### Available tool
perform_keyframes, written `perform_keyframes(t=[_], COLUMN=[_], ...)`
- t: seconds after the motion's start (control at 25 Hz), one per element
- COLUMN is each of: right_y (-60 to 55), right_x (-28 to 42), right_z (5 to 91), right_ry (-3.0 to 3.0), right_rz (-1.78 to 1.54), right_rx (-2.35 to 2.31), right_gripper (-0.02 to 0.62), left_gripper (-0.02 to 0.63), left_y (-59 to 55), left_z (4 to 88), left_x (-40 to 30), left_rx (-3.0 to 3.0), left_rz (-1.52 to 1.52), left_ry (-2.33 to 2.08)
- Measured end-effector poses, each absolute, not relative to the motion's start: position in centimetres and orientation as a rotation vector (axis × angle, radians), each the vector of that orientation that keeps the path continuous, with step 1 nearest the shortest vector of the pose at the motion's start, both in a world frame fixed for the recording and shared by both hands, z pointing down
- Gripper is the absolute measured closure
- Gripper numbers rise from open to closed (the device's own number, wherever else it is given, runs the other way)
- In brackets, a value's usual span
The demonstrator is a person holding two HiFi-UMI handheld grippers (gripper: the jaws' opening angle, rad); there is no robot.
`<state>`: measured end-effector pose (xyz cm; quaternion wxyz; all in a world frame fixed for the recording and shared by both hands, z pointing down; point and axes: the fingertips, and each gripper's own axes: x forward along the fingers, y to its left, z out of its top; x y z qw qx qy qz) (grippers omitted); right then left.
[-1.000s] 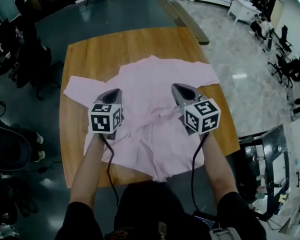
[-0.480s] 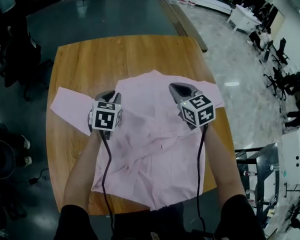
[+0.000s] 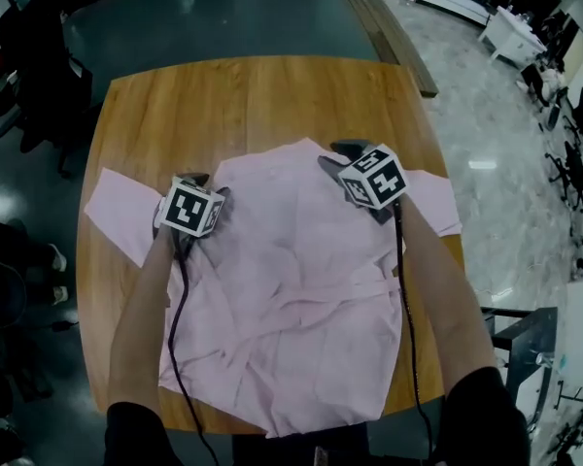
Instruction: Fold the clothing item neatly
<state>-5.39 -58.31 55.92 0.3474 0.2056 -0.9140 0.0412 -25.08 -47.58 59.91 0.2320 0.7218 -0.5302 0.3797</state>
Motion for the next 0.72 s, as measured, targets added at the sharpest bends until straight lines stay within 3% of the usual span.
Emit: perform_keyframes(t=[0.12,0.28,0.36,0.4,0.72], right_y=[-59.8,-60.4,-60.4,-60.4,-66.3], right_x=[-5.3,-4.9,-4.6,-4.6,-3.7], right_z=[59.1,61.5,61.8,61.8,58.3], right_ry=[-2.291,-2.203,-2.164,-2.159,-2.242], right_rz=[0.121,0.191,0.195,0.184,0.074], right_rx=[0.467,0.389,0.352,0.339,0.599], right_gripper=[0.435,0.447,0.555,0.574,0.578], left_gripper=[0.393,0.467,0.551,0.568,0.571], left_y=[-47.7,-48.1,-48.8,-49.4,-58.7], left_z=[61.4,61.9,61.9,61.8,57.7], left_x=[-24.7,-24.3,-24.8,-25.2,-27.4], left_rx=[1.963,1.957,1.939,1.932,2.017], left_rz=[1.086,1.087,1.122,1.151,1.249], left_ry=[-1.404,-1.303,-1.292,-1.303,-1.566])
